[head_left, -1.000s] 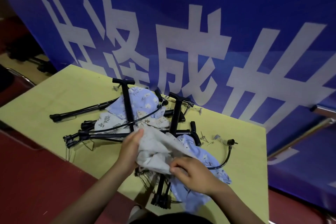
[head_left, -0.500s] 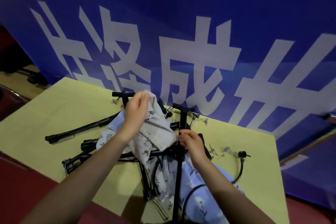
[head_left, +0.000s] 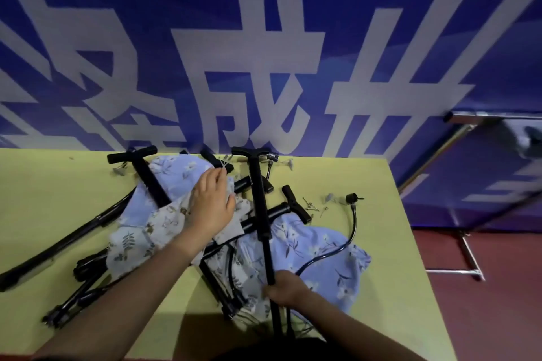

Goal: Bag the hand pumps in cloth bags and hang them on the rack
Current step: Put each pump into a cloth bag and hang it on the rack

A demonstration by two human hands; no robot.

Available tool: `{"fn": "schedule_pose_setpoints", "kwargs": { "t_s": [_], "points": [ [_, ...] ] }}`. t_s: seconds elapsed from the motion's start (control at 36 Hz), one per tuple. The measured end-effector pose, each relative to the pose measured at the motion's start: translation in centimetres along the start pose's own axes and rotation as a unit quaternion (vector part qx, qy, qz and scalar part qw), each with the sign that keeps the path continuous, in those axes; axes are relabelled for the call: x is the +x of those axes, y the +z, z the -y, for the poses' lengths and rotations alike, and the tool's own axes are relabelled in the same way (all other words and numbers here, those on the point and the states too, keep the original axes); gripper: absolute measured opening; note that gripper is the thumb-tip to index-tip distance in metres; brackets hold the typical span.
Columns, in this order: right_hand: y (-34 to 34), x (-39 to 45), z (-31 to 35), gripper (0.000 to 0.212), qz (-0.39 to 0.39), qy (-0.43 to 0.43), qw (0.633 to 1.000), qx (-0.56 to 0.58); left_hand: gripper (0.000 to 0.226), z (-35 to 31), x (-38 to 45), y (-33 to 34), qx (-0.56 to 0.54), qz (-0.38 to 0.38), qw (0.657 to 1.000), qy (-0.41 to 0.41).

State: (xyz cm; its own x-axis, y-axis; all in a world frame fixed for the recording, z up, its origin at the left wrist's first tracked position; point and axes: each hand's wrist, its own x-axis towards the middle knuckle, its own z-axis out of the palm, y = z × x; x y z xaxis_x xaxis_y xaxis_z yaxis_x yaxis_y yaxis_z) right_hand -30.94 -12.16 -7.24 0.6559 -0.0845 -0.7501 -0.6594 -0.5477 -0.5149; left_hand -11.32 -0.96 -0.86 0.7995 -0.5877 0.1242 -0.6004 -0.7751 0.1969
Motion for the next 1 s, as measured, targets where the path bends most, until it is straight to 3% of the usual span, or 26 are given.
{"fn": "schedule_pose_setpoints", "kwargs": {
  "t_s": [0.14, 0.28, 0.47, 0.61, 0.67, 0.72, 0.78, 0.83, 0.89, 1.0],
  "points": [
    [0.9, -2.0, -0.6, 0.031, -0.08, -0.009, 0.993, 0.083, 0.05, -1.4, -0.7, -0.6, -0.04, -0.033, 0.999, 0.004],
    [0.5, -3.7, -4.0, 0.026, -0.236, -0.047, 0.97, 0.032, 0.05, -3.1, -2.9, -0.2, -0.1, -0.022, 0.994, -0.031],
    [-1.8, -5.8, -8.0, 0.018, -0.286, -0.087, 0.954, 0.004, 0.046, -8.2, -4.3, 0.6, -0.208, 0.068, 0.969, -0.112],
    [-4.2, -7.5, -10.5, 0.021, -0.311, -0.108, 0.943, -0.043, 0.048, -13.4, -3.4, 0.9, -0.324, 0.15, 0.918, -0.171],
    [-5.4, -8.2, -11.1, 0.027, -0.331, -0.125, 0.932, -0.073, 0.048, -15.9, -2.6, 1.2, -0.417, 0.194, 0.865, -0.2],
    [-6.4, -9.1, -11.4, 0.029, -0.349, -0.147, 0.921, -0.095, 0.044, -18.3, -1.5, 0.8, -0.573, 0.214, 0.744, -0.267],
    [-7.6, -10.2, -11.9, 0.028, -0.369, -0.166, 0.908, -0.105, 0.036, -20.5, 0.3, 0.1, -0.697, 0.179, 0.616, -0.321],
    [-8.6, -10.7, -12.0, 0.026, -0.379, -0.18, 0.902, -0.102, 0.033, -21.3, 1.9, -0.6, -0.762, 0.13, 0.535, -0.342],
    [-9.7, -11.1, -12.5, 0.025, -0.389, -0.189, 0.898, -0.081, 0.026, -22.3, 3.2, -1.1, -0.787, 0.09, 0.506, -0.342],
    [-11.8, -11.0, -14.1, 0.024, -0.43, -0.175, 0.885, -0.047, 0.019, -24.6, 4.8, -1.7, -0.8, 0.084, 0.502, -0.317]
  ]
}}
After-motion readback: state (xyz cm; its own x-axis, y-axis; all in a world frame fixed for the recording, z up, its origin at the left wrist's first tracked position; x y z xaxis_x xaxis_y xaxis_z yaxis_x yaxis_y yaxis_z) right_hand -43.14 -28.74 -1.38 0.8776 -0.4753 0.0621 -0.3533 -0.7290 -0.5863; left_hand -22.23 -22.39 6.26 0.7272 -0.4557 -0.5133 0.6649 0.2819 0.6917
